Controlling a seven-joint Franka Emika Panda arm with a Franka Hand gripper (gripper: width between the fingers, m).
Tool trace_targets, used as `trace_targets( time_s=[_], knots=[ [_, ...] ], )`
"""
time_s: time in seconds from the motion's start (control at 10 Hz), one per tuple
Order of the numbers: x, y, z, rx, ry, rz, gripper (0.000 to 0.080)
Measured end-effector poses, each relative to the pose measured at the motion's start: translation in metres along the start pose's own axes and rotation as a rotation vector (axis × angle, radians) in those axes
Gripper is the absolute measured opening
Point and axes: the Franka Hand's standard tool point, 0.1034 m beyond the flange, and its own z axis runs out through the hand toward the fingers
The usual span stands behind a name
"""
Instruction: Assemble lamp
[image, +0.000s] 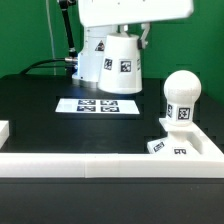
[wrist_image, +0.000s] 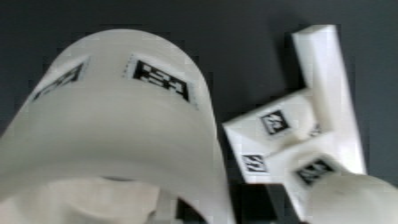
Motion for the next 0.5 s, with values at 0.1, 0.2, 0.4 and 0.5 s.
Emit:
trace_targets(
  time_s=[0.1, 0.2, 0.4, 0.5],
  knots=[
    [0.005, -0.016, -0.009, 0.012, 0.008, 0.006, 0.0044],
    [0.008, -0.025, -0.015, 0.018, 0.011, -0.001, 0.0044],
    [0.015, -0.050, -0.034, 0.033, 0.013, 0.013, 0.0044],
    [0.019, -0.061, -0.041, 0.040, 0.018, 0.013, 0.0044]
  ],
)
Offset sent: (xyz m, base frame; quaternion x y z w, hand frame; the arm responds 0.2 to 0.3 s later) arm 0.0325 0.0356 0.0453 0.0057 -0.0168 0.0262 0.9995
